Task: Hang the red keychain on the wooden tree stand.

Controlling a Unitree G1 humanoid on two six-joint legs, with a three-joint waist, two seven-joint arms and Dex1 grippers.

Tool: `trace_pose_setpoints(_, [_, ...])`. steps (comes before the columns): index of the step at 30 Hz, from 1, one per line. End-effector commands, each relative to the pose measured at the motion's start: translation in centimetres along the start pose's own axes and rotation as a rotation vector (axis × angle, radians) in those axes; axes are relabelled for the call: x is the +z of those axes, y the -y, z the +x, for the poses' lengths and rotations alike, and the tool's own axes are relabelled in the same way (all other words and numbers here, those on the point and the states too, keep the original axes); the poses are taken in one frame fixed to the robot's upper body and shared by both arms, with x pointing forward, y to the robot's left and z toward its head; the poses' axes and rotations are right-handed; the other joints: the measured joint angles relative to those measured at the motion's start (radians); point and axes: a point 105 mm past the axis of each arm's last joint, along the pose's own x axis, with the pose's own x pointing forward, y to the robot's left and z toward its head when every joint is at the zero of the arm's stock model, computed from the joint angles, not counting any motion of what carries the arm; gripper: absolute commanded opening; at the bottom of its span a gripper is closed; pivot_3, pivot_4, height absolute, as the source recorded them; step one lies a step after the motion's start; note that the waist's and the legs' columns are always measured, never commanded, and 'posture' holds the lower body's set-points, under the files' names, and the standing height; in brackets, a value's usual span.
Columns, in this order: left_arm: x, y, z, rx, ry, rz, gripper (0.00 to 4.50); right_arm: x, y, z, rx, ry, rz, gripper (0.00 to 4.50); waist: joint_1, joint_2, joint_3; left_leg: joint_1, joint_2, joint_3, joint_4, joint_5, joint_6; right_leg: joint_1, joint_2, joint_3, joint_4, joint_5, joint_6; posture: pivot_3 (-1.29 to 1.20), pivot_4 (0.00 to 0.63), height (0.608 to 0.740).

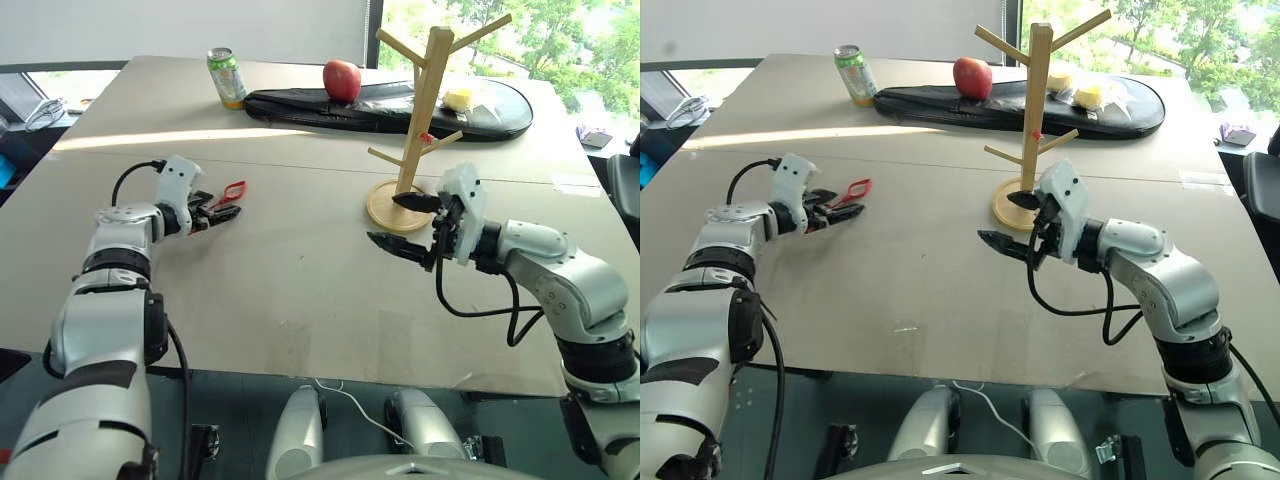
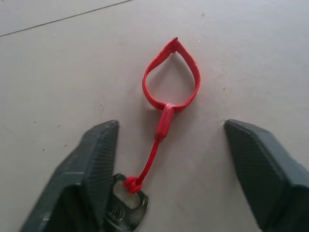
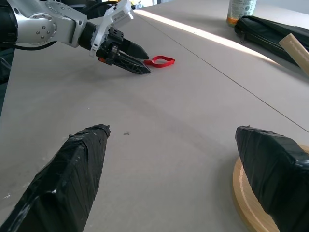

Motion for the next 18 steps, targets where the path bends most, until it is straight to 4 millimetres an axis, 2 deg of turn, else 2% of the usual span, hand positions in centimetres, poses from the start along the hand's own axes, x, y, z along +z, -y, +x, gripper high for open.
trace_pose_setpoints(1, [-0.1,-0.5,0.0,0.040,0.001,-0.022,1.65,1.4,-0.3,-0.6,-0.007,0.044,-0.035,4.50,-0.003,0.000,0.000,0.000,0.000,0.000,0.000,0.000,0.000,0.000,0.000,0.000,0.000,0.000,0.000,0.00,0.150,0.740])
trace_pose_setpoints(3, [-0.3,-0.4,0.1,0.051,-0.001,-0.030,0.58,1.5,-0.4,-0.6,-0.010,0.045,-0.034,4.50,-0.004,0.000,0.000,0.000,0.000,0.000,0.000,0.000,0.000,0.000,0.000,0.000,0.000,0.000,0.000,0.00,0.150,0.740])
trace_pose_setpoints(5, [-0.4,-0.5,0.2,0.061,-0.003,-0.037,0.07,1.6,-0.4,-0.6,-0.011,0.046,-0.033,4.50,-0.003,0.000,0.000,0.000,0.000,0.000,0.000,0.000,0.000,0.000,0.000,0.000,0.001,0.000,0.000,0.00,0.150,0.740])
trace_pose_setpoints(13, [0.0,-0.9,-0.2,0.079,0.018,-0.024,0.07,1.7,-0.5,-0.7,-0.014,0.048,-0.035,4.50,-0.003,0.000,0.000,0.000,0.000,0.000,0.000,0.000,0.000,0.000,0.000,0.000,0.001,0.000,0.000,0.00,0.150,0.740])
trace_pose_setpoints(15, [1.0,-1.2,-0.4,0.082,0.061,-0.014,0.07,1.8,-0.6,-0.8,-0.016,0.052,-0.042,4.50,-0.003,0.000,0.000,0.000,0.000,0.000,0.000,0.000,0.000,0.000,0.000,0.000,0.001,0.000,0.000,0.00,0.150,0.740])
trace_pose_setpoints(18, [4.1,-1.0,-0.9,0.037,0.193,0.010,0.07,2.4,-0.9,-1.0,-0.019,0.080,-0.058,4.50,-0.003,0.000,0.000,0.000,0.000,0.000,0.000,0.000,0.000,0.000,0.000,0.000,0.000,0.000,0.000,0.00,0.150,0.740])
